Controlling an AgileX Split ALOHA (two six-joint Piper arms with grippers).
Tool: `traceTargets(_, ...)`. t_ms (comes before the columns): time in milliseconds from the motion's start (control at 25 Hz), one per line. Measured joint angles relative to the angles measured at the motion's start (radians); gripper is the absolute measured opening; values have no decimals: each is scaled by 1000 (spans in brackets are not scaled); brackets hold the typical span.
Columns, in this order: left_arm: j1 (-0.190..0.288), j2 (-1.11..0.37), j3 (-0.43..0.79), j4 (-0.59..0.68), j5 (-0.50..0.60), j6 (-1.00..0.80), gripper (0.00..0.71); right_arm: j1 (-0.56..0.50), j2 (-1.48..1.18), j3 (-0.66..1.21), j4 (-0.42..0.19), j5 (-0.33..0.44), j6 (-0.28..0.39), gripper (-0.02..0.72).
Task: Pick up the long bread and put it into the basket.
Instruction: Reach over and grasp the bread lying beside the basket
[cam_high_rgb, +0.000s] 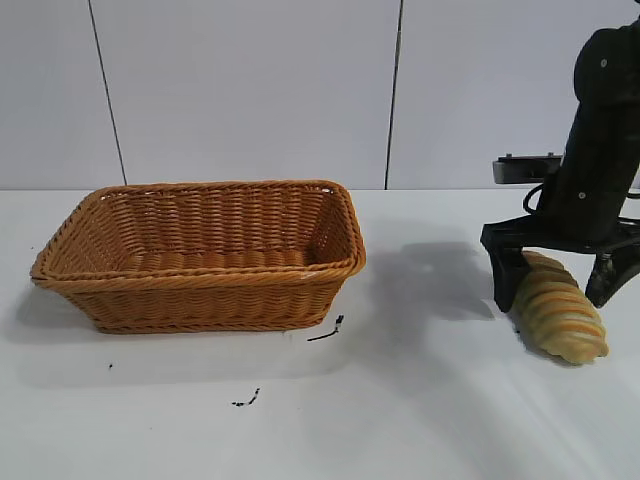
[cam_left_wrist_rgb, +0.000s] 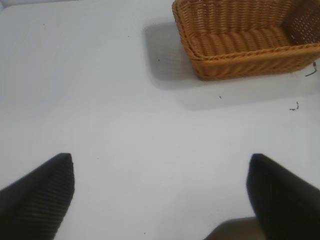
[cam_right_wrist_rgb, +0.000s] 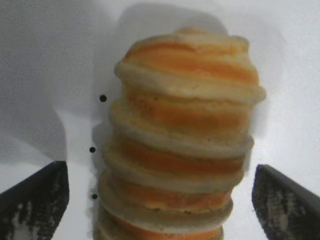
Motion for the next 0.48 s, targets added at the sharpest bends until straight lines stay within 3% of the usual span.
traceTargets(40,0,0,0,0,0,0,696,0,0,-1,0,2,0,170)
traceTargets(120,0,0,0,0,0,0,696,0,0,-15,-9,13,0,120)
traceTargets(200,0,0,0,0,0,0,696,0,-12,-41,-17,44,0,113)
traceTargets(480,0,0,0,0,0,0,696,3,-144,-258,-20,264,-39,100)
